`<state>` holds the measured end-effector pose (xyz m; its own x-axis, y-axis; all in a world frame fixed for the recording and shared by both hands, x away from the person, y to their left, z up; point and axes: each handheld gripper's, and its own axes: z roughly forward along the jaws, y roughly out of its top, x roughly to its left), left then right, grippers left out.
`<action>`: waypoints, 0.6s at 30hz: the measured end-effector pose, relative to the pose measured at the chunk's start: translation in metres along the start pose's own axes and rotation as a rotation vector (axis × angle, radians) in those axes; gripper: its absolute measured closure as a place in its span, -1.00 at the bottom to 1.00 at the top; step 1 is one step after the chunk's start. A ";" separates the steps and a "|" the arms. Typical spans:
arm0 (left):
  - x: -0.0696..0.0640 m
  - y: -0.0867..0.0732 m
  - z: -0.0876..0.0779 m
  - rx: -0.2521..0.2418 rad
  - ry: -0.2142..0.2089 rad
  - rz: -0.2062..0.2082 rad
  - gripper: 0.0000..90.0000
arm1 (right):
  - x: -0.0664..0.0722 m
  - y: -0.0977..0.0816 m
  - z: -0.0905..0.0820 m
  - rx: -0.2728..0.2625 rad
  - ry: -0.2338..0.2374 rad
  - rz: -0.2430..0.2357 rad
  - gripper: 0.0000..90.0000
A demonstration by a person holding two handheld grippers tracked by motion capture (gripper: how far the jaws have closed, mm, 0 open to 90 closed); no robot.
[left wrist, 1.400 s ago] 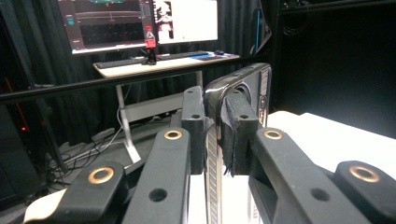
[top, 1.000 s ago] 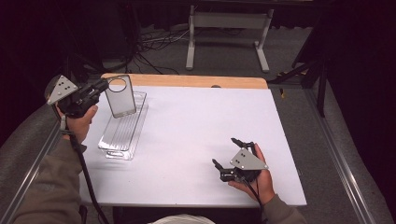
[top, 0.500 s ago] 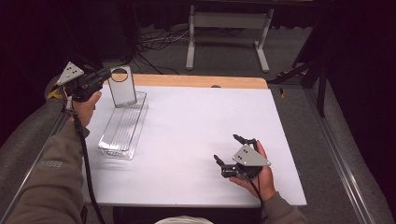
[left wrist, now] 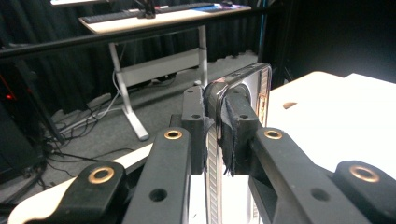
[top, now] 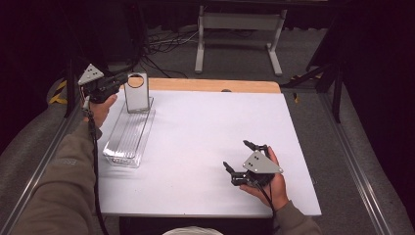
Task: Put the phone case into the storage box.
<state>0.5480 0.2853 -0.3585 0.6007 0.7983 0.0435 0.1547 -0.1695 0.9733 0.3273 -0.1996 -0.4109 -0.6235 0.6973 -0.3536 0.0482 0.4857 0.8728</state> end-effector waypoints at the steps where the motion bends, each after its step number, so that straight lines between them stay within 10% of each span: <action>1: 0.001 -0.001 0.001 0.001 -0.004 -0.004 0.80 | 0.001 0.000 0.000 0.001 0.000 -0.001 -0.77; 18: 0.003 -0.017 0.015 0.023 -0.035 -0.007 0.80 | 0.008 0.003 0.001 -0.003 0.010 -0.032 -0.76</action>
<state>0.5595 0.2819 -0.3779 0.6266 0.7788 0.0287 0.1764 -0.1776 0.9682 0.3233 -0.1922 -0.4116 -0.6328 0.6760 -0.3776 0.0260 0.5059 0.8622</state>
